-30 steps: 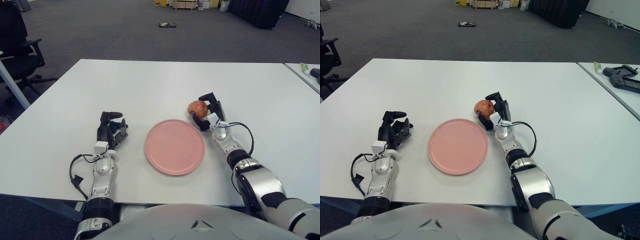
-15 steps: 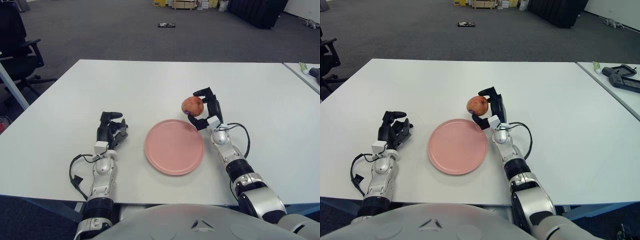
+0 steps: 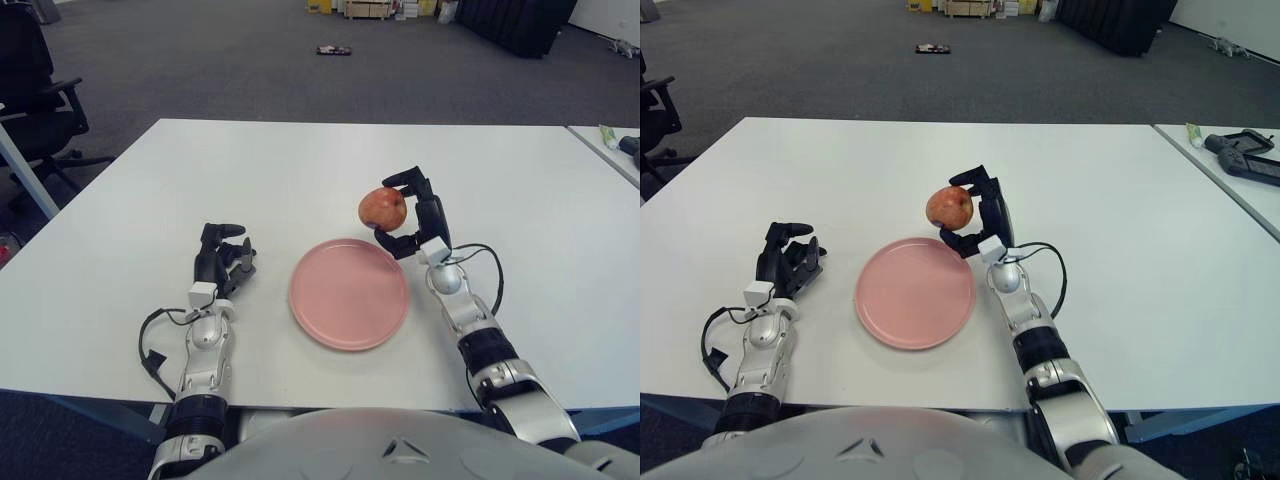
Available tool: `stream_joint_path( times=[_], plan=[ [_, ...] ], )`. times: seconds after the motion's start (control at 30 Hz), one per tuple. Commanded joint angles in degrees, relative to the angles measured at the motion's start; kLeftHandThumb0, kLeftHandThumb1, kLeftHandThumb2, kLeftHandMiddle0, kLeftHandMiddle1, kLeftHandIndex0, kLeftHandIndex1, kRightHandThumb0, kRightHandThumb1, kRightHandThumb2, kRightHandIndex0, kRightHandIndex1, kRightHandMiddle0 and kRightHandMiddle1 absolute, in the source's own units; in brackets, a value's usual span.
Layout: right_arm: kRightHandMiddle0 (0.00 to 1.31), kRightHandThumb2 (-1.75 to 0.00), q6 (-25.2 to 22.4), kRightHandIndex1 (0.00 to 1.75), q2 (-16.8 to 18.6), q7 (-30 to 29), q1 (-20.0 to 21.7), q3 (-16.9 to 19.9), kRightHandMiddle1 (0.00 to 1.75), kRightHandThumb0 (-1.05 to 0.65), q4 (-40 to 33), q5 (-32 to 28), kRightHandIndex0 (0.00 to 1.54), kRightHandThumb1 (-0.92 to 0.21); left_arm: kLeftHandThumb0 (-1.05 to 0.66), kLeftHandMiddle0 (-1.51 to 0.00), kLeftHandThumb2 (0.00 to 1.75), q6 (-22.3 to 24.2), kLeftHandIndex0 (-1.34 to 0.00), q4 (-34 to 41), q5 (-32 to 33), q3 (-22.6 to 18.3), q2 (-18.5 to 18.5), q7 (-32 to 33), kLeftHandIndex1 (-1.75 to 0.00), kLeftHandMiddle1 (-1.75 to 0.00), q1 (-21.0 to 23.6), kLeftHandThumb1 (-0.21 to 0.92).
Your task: Put the apple into the plate.
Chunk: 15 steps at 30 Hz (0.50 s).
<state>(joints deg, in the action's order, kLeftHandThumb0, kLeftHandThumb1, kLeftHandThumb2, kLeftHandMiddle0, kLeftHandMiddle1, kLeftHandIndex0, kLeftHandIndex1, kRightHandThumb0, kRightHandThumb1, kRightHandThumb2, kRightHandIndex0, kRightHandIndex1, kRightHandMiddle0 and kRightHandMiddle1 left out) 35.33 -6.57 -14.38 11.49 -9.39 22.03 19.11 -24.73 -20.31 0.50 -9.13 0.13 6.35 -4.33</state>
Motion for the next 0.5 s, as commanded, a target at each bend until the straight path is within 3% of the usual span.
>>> stream_joint_path(
  times=[0.0,0.03,0.17,0.47],
  plan=[
    [0.73,-1.75,0.89,1.75,-0.63,1.59,-1.10,-0.43,1.68,-0.01,-5.07,0.45,0.90,0.08,-0.37,-0.60,0.81,0.59,-0.32,-1.98,0.14,-0.13,0.02,0.18,-1.75,-1.53,0.19,0.72],
    [0.73,-1.75,1.06,1.75,-0.78,1.96,-1.67,-0.68,1.68,-0.01,-6.35,0.84,0.90,0.08,-0.38,-0.60,0.81,0.74,-0.32,-1.95,-0.04,-0.06,0.03,0.30,-1.75,-1.53,0.19,0.72],
    [0.67,-1.47,1.52,1.75,-1.13,2.86,-3.14,-1.32,1.73,-0.40,-9.64,2.01,1.23,-0.19,-0.38,-0.60,0.83,1.52,-0.32,-1.70,-0.35,0.09,0.11,0.44,-1.75,-1.53,0.15,0.71],
    [0.66,-1.39,1.87,1.75,-1.33,7.24,-5.11,-2.47,1.75,-0.50,-13.10,-0.03,1.29,-0.26,-0.38,-0.60,0.83,2.89,-0.32,-0.78,-0.72,0.06,-0.01,0.97,-1.75,-1.55,0.00,0.70]
  ],
)
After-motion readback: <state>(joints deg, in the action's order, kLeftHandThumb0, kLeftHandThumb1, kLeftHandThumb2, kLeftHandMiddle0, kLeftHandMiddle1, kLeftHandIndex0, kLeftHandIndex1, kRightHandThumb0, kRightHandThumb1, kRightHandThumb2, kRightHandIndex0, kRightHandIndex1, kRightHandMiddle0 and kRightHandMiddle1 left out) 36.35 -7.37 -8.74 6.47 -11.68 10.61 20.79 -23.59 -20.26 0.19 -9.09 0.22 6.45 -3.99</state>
